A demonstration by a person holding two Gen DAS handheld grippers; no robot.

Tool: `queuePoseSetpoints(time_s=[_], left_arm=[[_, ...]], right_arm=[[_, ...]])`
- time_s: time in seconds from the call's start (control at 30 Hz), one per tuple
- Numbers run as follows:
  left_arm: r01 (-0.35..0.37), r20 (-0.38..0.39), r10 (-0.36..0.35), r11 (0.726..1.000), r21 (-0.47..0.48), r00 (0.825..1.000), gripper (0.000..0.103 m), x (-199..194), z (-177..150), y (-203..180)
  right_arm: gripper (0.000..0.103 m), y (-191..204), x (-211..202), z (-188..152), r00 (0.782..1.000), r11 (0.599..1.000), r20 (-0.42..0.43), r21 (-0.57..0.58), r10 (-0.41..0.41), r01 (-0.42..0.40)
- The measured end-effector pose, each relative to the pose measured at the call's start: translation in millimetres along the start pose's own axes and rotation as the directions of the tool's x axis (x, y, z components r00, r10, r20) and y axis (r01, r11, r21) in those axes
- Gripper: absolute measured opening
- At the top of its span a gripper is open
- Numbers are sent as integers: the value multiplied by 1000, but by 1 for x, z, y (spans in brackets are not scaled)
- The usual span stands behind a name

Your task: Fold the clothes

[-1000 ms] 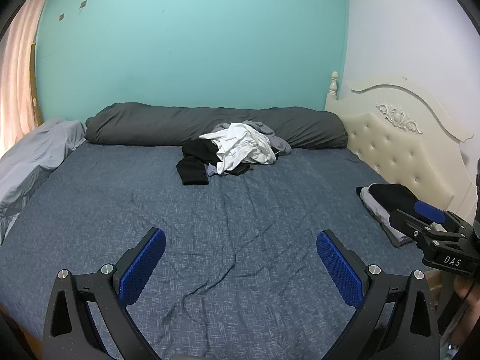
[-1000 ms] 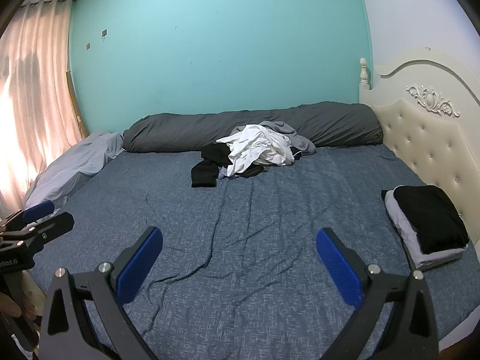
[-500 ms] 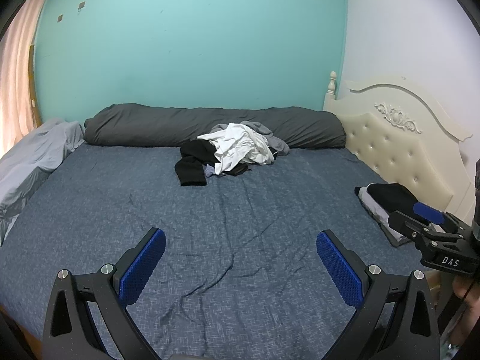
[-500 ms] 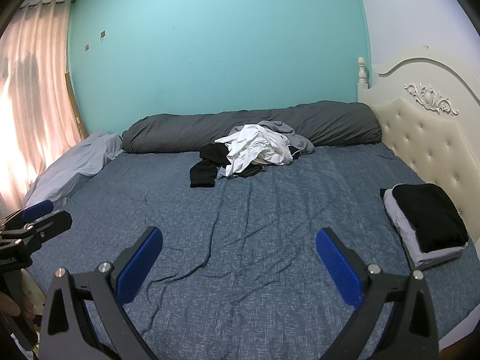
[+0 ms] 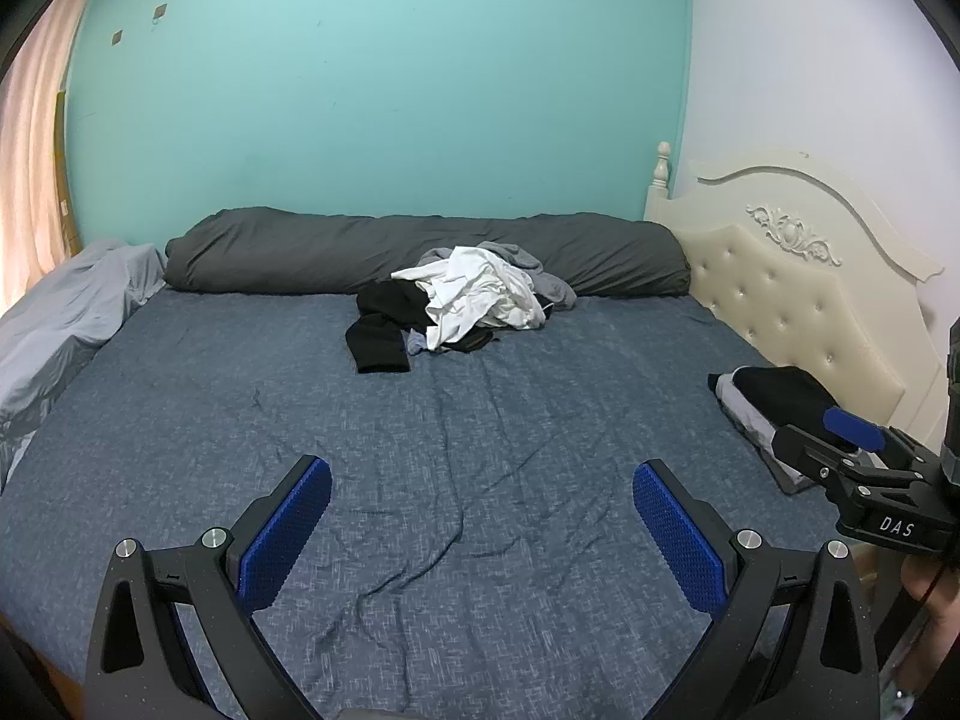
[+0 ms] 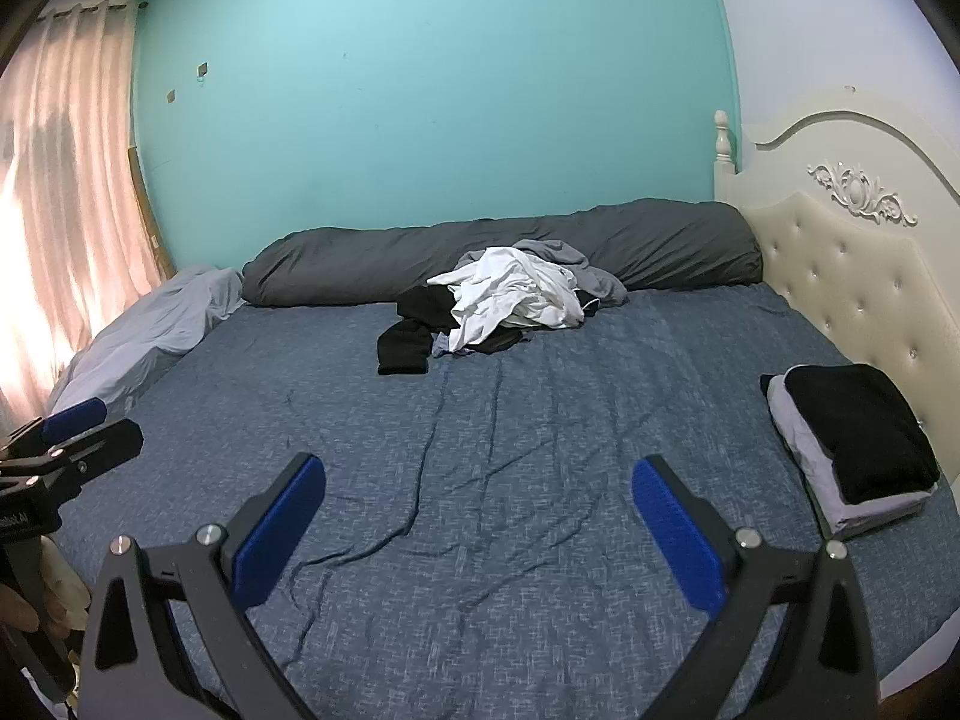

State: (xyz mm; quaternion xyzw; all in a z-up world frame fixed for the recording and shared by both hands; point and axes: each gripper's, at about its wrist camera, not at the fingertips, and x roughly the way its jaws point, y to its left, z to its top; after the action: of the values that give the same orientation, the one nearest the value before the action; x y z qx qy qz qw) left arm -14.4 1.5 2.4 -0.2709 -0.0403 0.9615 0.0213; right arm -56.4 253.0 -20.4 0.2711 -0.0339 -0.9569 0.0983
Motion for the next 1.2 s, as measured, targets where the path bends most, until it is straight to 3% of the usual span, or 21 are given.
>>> queuePoseSetpoints(time_s=[0.37,0.63,0.87,1.2], left_arm=[[-5,-9,5,1000,-14,1000,103,13,-2,1],[-1,-40,-2,998,-70,999,103,47,0,21],[-45,-75,36,992,-116,997,103,105,3,48],[-28,-107,9,984,-178,994,103,213,7,92]], right_arm=[[103,-5,16,-3,1000,1000,-23,11,-2,2],[103,-16,58,-12,997,1000,-81,26,6,-4],[103,-30,124,-20,988,999,-156,37,-6,12],[103,-45,250,0,979,1000,-203,0,5,-6]])
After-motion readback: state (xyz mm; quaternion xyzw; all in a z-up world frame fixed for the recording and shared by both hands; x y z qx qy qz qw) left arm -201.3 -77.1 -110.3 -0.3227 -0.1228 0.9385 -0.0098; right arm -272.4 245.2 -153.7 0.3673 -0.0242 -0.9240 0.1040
